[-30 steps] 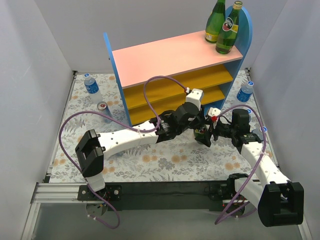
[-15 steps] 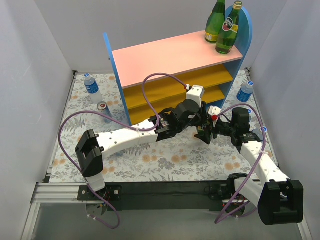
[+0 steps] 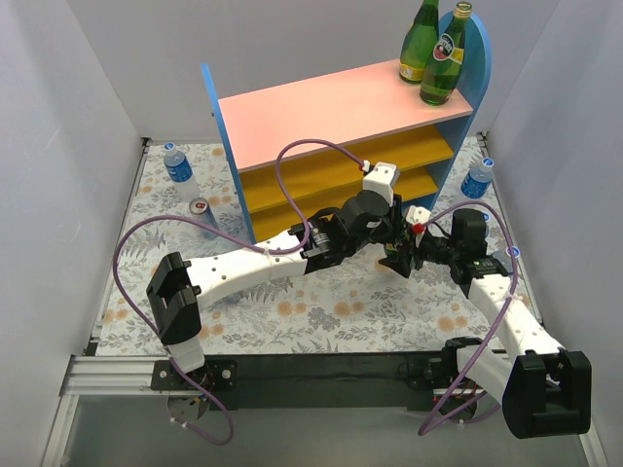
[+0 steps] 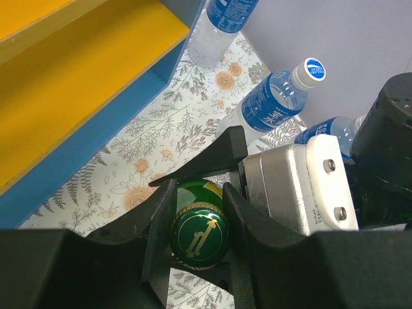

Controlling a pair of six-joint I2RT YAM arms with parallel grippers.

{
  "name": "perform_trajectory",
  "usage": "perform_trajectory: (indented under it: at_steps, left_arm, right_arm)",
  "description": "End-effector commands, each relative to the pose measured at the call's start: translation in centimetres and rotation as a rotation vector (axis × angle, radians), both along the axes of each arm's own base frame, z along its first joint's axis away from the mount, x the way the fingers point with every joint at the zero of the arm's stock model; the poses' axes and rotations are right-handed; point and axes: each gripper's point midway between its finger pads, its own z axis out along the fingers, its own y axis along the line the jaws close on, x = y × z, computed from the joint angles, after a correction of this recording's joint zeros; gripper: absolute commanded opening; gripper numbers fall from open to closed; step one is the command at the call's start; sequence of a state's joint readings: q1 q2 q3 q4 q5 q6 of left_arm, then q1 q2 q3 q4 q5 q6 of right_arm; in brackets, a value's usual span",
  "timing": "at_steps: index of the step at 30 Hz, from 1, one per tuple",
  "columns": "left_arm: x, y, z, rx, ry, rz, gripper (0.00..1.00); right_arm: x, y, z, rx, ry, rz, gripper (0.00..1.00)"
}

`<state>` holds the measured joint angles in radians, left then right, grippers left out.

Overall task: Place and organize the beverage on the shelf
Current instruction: Pick up the drink from the center of the board.

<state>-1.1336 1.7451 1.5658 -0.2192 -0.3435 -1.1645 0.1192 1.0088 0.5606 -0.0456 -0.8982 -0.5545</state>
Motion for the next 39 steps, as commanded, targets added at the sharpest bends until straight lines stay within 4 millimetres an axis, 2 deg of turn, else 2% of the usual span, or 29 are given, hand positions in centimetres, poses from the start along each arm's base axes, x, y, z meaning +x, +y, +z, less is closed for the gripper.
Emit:
perform_trajectory:
  at_steps: [1, 2, 10, 14, 20, 24, 33, 36, 39]
  left_arm:
    - [-0.4, -0.7, 11.4, -0.296, -0.109, -0.015, 0.00]
    - [-0.5, -0.7, 11.3, -0.295, -0.106, -0.019, 0.00]
    - [-1.3, -1.3, 10.9, -0.305, -0.082, -0.070, 0.00]
    - [-1.6, -1.3, 11.1, -0.319, -0.074, -0.079, 0.19]
    - [-1.7, -1.1, 11.2, -0.322, -0.070, -0.081, 0.32]
    - [-1.9, -1.1, 11.0, -0.324, -0.061, -0.092, 0.45]
    - [-2.3, -0.8, 11.8, -0.340, -0.067, -0.103, 0.54]
    - [-2.5, -0.8, 12.0, -0.344, -0.067, -0.112, 0.62]
    - [-2.6, -0.5, 12.9, -0.362, -0.079, -0.112, 0.66]
  right_arm:
    - [0.5, 0.2, 1.6, 0.002, -0.048, 0.018, 0.21]
    - [0.4, 0.2, 1.9, 0.005, -0.049, 0.022, 0.02]
    - [-0.7, 0.9, 4.4, 0.048, -0.082, 0.086, 0.01]
    - [-1.2, 1.2, 5.0, 0.070, -0.068, 0.100, 0.01]
    - [-1.4, 1.2, 5.2, 0.079, -0.065, 0.104, 0.01]
    - [-1.7, 1.3, 5.2, 0.086, -0.059, 0.114, 0.01]
    - [-2.0, 1.3, 5.0, 0.092, -0.045, 0.109, 0.01]
    - [-2.0, 1.3, 4.9, 0.093, -0.038, 0.107, 0.01]
    - [-2.0, 1.3, 4.6, 0.091, -0.028, 0.102, 0.01]
